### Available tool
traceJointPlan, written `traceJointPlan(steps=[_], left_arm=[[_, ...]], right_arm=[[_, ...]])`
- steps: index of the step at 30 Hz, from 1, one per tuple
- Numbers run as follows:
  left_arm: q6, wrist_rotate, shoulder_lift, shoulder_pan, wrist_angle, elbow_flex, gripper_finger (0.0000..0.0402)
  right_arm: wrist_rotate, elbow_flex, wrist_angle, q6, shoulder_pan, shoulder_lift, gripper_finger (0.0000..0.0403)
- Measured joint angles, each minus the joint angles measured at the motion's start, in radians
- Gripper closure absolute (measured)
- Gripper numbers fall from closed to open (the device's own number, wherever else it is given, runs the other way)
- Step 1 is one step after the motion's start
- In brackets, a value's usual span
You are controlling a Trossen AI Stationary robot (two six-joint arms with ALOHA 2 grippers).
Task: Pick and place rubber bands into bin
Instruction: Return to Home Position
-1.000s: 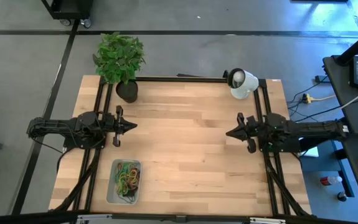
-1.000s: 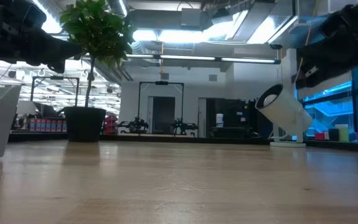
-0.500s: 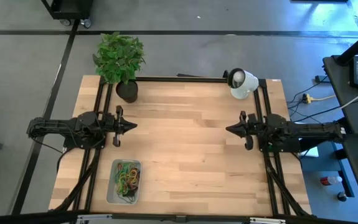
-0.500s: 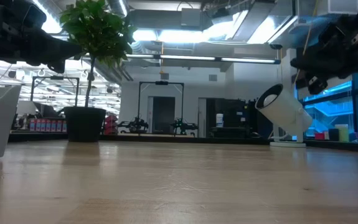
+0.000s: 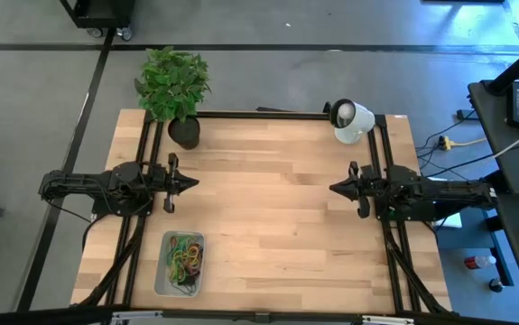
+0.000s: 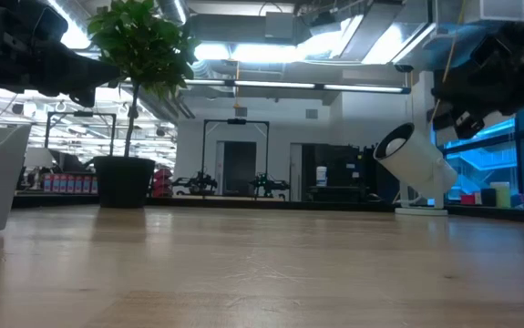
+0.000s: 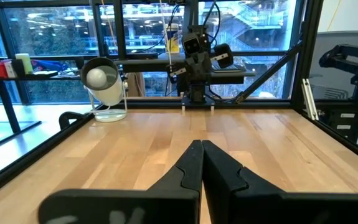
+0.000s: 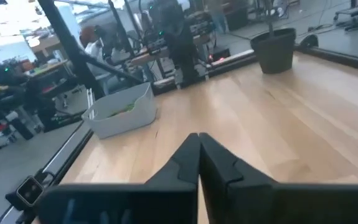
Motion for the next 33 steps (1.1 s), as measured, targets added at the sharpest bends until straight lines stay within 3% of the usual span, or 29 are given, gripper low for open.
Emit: traceJointPlan(steps=[8,33], left_arm=[[0.0,0.0,0.0,0.0,0.0,0.0,0.04],[0.0,0.0,0.0,0.0,0.0,0.0,0.04]], right_arm=[[-0.001,0.0,-0.001,0.002,0.0,0.001,0.0376],[-0.001,0.0,0.0,0.001,0.0,0.001,0.0383]])
